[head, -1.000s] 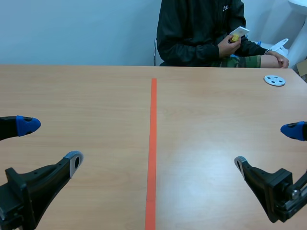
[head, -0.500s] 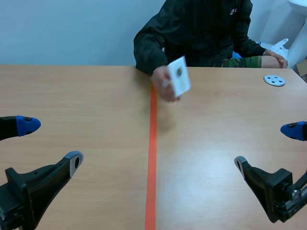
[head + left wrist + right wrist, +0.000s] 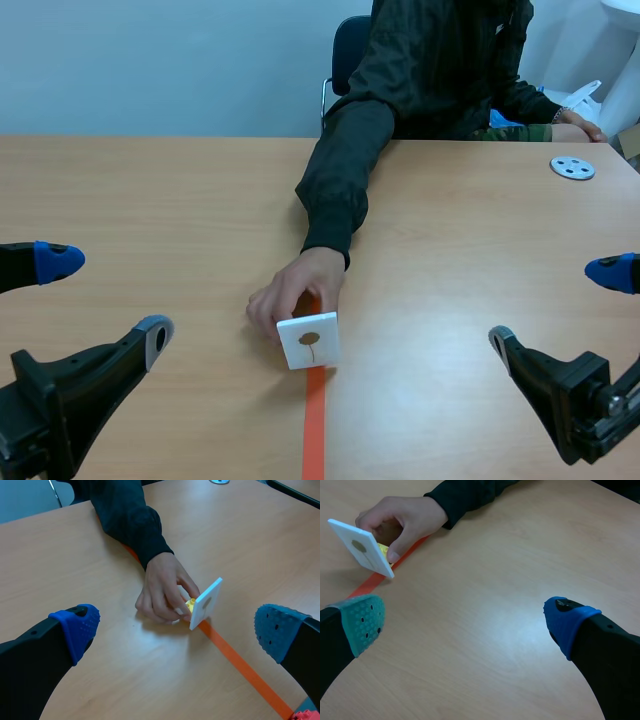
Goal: Sort the leaf by its shape. The table is split by an orange tape line. A compound leaf with several leaflets goes to the left side, a simple leaf with one blade goes to the right side. Return to the home posture when a red brick is placed on the table.
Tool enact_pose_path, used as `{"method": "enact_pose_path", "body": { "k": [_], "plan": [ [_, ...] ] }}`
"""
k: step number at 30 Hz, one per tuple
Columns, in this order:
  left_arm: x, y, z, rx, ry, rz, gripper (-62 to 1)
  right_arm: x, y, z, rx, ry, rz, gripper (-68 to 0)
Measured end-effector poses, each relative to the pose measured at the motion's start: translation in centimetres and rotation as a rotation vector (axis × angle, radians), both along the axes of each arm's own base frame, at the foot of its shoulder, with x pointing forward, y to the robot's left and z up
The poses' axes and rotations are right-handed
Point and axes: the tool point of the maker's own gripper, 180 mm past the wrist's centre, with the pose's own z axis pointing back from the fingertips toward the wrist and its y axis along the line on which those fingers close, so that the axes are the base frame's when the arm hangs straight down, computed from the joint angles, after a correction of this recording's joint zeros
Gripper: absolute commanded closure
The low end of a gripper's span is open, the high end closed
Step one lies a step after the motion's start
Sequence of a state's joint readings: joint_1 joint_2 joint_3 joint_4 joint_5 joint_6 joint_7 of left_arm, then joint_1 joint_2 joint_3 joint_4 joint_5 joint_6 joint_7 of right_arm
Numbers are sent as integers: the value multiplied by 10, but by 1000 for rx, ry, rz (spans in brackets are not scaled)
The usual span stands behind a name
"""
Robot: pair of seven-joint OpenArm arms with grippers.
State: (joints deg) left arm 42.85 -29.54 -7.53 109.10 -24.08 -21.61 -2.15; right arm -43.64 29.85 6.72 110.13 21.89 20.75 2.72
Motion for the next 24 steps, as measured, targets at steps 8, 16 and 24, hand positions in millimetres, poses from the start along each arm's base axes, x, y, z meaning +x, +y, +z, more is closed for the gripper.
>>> {"method": "enact_pose_path", "body": {
  "k": [8,16,24],
  "plan": [
    [0,0,0,0,0,0,-623,0,0,0,0,0,0,-679],
    [0,0,0,1,2,0,-623,0,0,0,0,0,0,-679],
    [-1,1,-5,19,24,-1,-623,0,0,0,0,0,0,-679]
  ]
}}
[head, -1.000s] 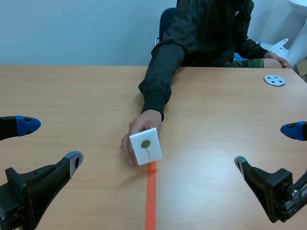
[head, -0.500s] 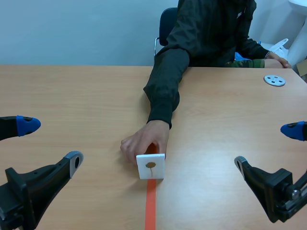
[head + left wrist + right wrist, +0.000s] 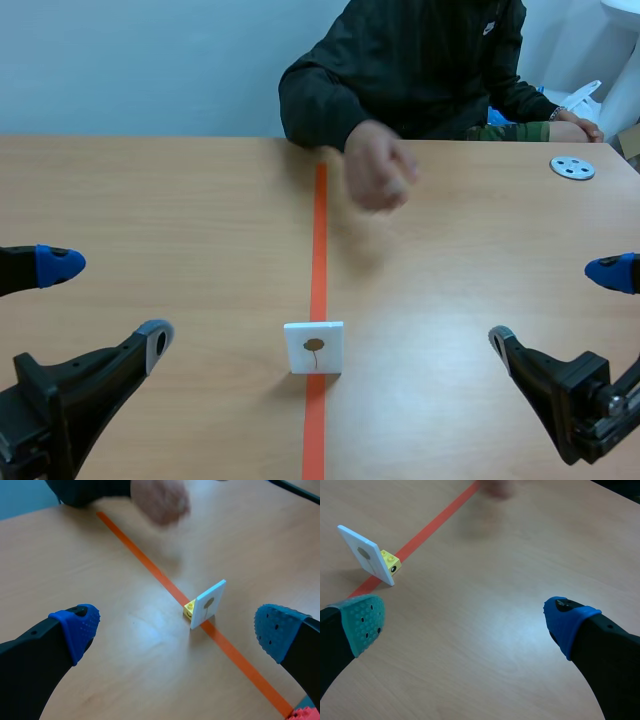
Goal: Sort the leaf by its shape. The table is split by an orange tape line. A compound leaf with several leaflets goes to the left side, a simple leaf with one blade goes to the right side. Return to the home posture when a red brick is placed on the table.
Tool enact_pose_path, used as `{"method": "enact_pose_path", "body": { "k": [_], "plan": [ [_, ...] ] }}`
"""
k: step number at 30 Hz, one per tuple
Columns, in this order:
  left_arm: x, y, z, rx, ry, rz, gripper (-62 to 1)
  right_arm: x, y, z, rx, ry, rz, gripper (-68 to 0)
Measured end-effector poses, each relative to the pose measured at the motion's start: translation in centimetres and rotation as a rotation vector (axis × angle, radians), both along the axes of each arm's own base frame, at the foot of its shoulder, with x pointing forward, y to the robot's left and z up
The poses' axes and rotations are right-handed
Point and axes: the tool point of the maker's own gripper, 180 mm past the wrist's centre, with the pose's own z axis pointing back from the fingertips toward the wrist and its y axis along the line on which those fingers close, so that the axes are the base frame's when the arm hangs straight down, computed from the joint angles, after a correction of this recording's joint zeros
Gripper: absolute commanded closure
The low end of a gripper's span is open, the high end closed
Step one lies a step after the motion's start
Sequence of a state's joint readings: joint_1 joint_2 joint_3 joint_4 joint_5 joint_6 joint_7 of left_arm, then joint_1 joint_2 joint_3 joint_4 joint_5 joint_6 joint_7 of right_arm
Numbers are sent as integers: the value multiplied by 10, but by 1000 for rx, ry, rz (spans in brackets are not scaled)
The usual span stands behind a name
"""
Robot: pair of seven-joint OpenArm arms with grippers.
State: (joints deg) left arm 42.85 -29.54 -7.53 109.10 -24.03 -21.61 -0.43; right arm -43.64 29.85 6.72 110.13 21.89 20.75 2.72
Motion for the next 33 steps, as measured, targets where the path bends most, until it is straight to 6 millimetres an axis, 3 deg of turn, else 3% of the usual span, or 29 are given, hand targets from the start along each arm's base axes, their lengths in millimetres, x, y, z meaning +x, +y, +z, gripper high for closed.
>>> {"method": "enact_pose_path", "body": {
  "k": [13,18,24,33],
  "plan": [
    [-1,1,-6,41,12,-9,-623,-1,-1,-2,-6,10,-2,-679],
    [8,3,-8,101,9,-16,-623,-1,-1,-2,-6,10,-1,-679],
    [7,-10,-9,83,16,-56,-623,-1,-1,-2,-6,10,-1,-679],
    [6,-18,-53,112,76,-100,-623,-1,-1,-2,-6,10,-1,-679]
  ]
}}
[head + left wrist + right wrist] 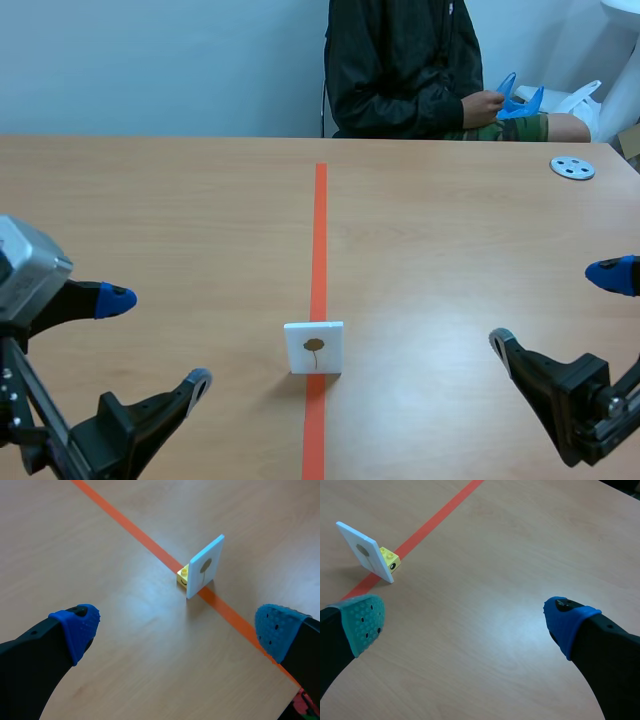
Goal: Sort the leaf by its shape. The table is split by an orange tape line. A compound leaf with several leaflets goes to the left side, a simple leaf with one blade goes to the right side. Return to the home posture when a red brick is placed on the table.
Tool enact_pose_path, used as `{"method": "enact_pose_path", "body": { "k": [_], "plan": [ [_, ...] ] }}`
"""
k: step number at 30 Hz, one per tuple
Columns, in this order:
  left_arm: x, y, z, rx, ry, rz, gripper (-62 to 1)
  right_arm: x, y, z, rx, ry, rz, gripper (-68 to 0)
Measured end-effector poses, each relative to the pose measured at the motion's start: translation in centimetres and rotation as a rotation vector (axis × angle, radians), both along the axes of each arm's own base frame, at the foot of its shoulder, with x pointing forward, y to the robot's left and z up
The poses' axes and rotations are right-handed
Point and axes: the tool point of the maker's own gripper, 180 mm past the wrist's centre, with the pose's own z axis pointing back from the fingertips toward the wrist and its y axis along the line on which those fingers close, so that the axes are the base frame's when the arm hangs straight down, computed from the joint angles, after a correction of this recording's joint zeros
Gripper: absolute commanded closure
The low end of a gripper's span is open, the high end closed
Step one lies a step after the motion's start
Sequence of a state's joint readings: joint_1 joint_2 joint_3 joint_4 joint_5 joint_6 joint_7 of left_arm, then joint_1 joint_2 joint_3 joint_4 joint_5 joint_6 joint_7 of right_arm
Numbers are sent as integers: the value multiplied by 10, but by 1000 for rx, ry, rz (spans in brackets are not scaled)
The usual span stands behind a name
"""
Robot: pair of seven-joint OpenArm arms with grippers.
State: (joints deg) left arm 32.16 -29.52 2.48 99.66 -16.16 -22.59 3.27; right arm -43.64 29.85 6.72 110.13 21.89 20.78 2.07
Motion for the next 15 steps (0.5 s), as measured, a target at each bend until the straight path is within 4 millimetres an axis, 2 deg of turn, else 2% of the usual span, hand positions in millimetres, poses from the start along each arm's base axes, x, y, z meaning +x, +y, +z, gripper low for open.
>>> {"method": "enact_pose_path", "body": {
  "k": [11,15],
  "plan": [
    [16,-11,-46,-17,24,-27,-623,0,0,0,0,0,0,-679],
    [22,-24,-54,-71,21,-23,-623,0,0,0,0,0,0,-679]
  ]
}}
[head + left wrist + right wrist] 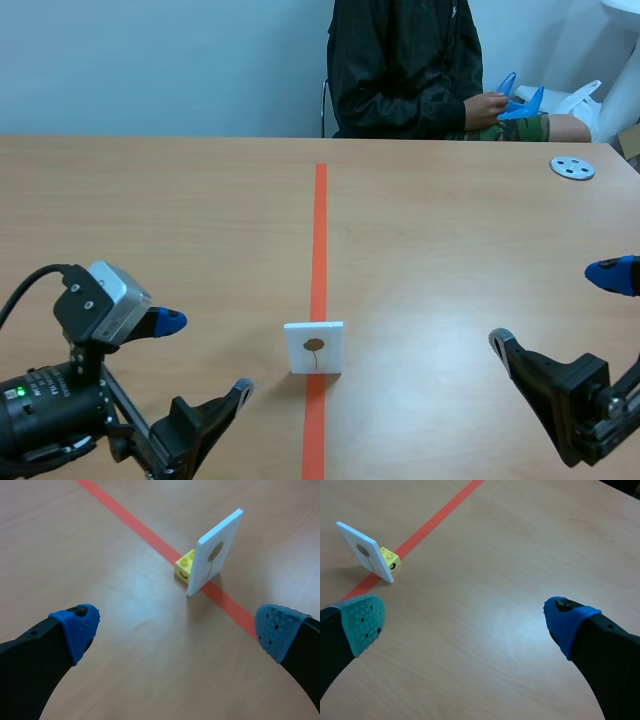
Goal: Sort the leaf by its shape. The table is split by an orange tape line. A compound leaf with several leaflets goes to the left side, a simple leaf with one blade goes to the right side. Return to the home posture when a red brick is placed on the table.
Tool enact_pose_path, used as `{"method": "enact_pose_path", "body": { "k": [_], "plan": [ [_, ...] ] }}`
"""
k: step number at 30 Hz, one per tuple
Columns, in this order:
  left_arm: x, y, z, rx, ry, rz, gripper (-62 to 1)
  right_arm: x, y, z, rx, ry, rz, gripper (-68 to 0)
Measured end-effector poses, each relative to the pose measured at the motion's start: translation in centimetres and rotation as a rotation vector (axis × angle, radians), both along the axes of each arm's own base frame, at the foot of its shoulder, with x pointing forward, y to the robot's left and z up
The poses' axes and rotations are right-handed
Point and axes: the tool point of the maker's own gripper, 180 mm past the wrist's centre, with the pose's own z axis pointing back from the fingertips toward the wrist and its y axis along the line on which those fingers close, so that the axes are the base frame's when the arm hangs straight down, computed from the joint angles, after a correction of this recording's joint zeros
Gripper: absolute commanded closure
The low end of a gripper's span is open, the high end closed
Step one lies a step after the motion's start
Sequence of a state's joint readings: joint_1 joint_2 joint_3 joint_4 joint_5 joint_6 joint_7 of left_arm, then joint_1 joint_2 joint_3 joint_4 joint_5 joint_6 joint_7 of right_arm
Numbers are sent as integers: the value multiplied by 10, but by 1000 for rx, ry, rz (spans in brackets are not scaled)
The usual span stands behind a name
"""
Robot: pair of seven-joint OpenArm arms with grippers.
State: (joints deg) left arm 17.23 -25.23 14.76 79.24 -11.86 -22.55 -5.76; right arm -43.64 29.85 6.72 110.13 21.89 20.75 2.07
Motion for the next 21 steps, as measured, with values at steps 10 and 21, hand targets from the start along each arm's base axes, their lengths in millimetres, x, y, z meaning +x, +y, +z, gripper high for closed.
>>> {"method": "enact_pose_path", "body": {
  "k": [10,21],
  "plan": [
    [1,-31,-27,-2,-27,-100,-623,-1,2,-2,39,4,-44,-679],
    [19,-50,-42,-21,-59,-147,-623,-1,2,-3,44,8,-53,-679]
  ]
}}
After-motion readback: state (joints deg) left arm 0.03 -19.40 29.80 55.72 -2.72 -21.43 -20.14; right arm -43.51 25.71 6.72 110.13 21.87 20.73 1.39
